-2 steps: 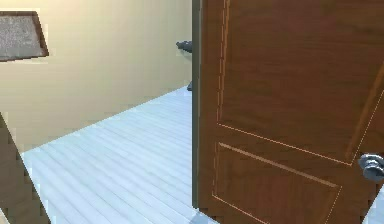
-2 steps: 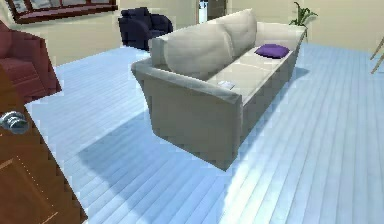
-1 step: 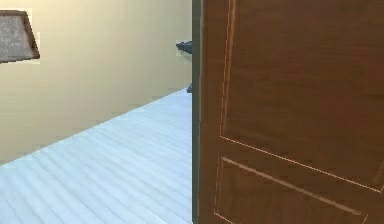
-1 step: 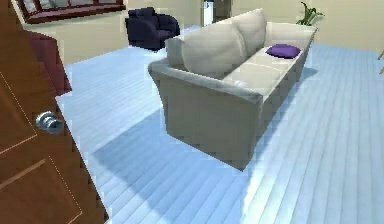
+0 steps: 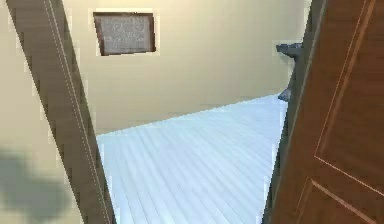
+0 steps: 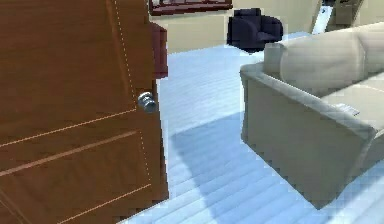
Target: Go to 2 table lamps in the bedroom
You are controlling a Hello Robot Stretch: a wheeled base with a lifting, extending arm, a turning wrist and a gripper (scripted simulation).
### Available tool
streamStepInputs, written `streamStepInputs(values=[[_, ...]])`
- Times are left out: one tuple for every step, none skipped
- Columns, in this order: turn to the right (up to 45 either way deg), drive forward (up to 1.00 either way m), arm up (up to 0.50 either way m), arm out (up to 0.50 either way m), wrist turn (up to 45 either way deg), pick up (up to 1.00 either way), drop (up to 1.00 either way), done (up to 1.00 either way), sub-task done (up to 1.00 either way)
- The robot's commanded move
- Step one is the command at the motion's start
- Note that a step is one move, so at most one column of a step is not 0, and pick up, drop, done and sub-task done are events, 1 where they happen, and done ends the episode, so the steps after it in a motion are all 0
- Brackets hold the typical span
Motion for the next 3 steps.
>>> streamStepInputs(values=[[0.0, 0.35, 0.0, 0.0, 0.0, 0.0, 0.0, 0.0, 0.0], [3.0, 0.0, 0.0, 0.0, 0.0, 0.0, 0.0, 0.0, 0.0], [0.0, 0.5, 0.0, 0.0, 0.0, 0.0, 0.0, 0.0, 0.0]])
